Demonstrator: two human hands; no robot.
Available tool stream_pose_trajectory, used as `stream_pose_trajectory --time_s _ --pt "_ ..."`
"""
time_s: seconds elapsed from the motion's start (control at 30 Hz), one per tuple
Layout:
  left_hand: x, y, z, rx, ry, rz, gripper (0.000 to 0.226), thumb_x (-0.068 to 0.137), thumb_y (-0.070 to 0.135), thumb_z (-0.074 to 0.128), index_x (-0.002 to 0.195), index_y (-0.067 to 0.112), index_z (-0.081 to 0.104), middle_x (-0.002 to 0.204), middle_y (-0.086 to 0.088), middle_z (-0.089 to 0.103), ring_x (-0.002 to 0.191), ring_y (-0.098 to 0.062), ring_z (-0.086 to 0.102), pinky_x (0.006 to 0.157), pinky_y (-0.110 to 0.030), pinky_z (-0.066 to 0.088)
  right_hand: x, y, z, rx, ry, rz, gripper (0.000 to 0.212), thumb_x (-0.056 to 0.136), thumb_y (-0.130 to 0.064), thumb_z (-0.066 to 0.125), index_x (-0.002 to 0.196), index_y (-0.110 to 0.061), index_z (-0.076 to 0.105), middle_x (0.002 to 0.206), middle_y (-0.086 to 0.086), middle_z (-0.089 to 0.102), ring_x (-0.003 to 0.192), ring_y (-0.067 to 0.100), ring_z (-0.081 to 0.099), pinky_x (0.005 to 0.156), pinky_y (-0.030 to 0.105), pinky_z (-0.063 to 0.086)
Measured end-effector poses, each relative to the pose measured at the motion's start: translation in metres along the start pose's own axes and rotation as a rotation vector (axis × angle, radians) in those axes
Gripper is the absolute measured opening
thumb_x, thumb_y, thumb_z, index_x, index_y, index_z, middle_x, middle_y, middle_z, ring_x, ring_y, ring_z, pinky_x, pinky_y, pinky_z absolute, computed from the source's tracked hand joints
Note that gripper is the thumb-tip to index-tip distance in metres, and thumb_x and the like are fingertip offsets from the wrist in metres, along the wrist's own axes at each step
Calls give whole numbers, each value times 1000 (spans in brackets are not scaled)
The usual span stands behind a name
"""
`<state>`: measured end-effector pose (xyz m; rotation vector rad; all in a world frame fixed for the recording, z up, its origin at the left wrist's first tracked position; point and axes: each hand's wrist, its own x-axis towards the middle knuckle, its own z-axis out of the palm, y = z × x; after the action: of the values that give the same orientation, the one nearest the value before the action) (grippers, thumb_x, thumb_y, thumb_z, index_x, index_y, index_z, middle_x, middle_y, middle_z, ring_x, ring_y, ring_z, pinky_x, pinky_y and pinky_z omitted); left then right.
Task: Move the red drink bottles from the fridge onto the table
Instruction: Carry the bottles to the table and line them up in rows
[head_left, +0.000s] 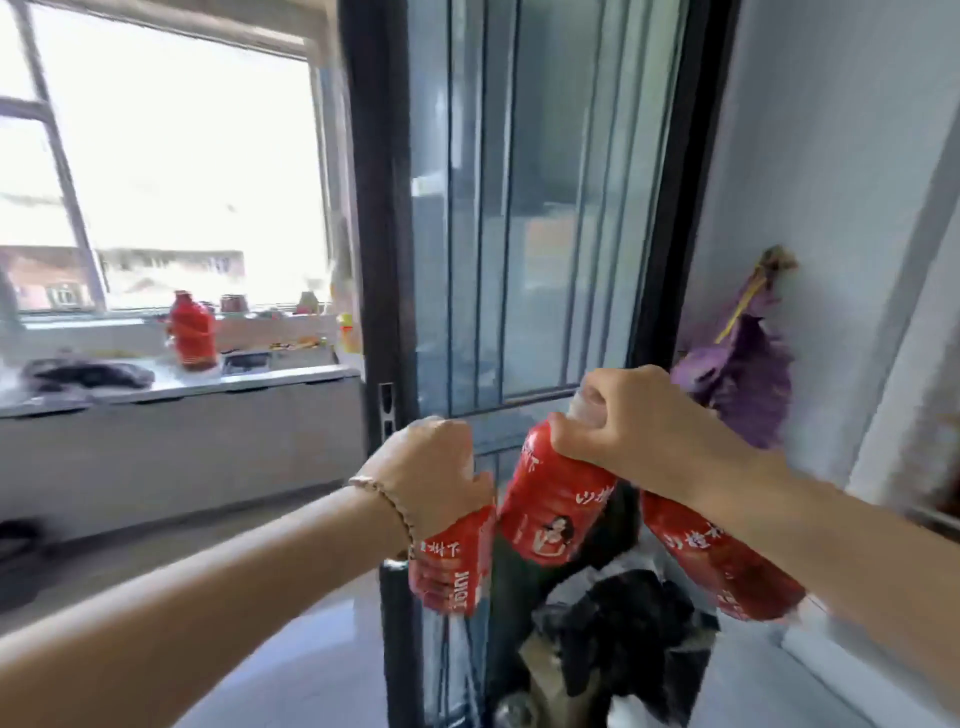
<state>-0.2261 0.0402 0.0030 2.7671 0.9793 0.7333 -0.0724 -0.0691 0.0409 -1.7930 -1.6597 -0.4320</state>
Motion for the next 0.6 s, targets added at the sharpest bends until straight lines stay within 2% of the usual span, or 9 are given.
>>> stream_pose_trajectory --time_s 0.1,0.2,0.3,0.4,0.5,0.6 --pt "-67 -90 -26 20 34 -157 20 79 34 57 77 14 53 89 -5 57 83 -26 58 73 -32 50 7 -79 72 141 -81 -85 37 76 -47 59 56 -31 32 53 -17 40 49 -4 40 56 0 35" --pt "-140 -170 -59 104 47 -306 21 80 33 57 81 12 56 90 -6 56 83 -26 57 73 -30 47 10 -164 142 293 -155 -171 41 79 -37 67 57 -32 33 53 -18 41 46 -6 41 50 -2 33" --pt "-221 -238 -91 172 61 -475 24 81 32 56 86 9 56 88 -5 51 84 -25 56 71 -29 44 3 -252 208 378 -287 -265 37 80 -34 68 59 -28 38 54 -15 46 46 -1 45 45 3 36" --pt "-302 -294 -121 230 109 -675 27 81 34 57 89 8 58 94 -8 54 86 -28 57 74 -31 46 -2 -339 267 462 -405 -323 29 79 -37 65 66 -17 48 58 -9 51 52 12 53 47 12 37" --pt "-379 -335 -148 263 164 -862 26 81 33 57 89 9 57 97 -10 55 90 -29 57 77 -33 45 -9 -431 311 520 -569 -443 28 83 -42 60 67 -26 43 62 -9 48 58 13 48 54 22 37" --pt "-447 -366 -174 306 215 -1067 23 81 35 57 85 13 55 96 -7 54 90 -28 58 75 -32 45 -18 -521 342 593 -599 -570 38 80 -33 64 58 -23 35 55 -7 43 47 8 38 46 16 30"
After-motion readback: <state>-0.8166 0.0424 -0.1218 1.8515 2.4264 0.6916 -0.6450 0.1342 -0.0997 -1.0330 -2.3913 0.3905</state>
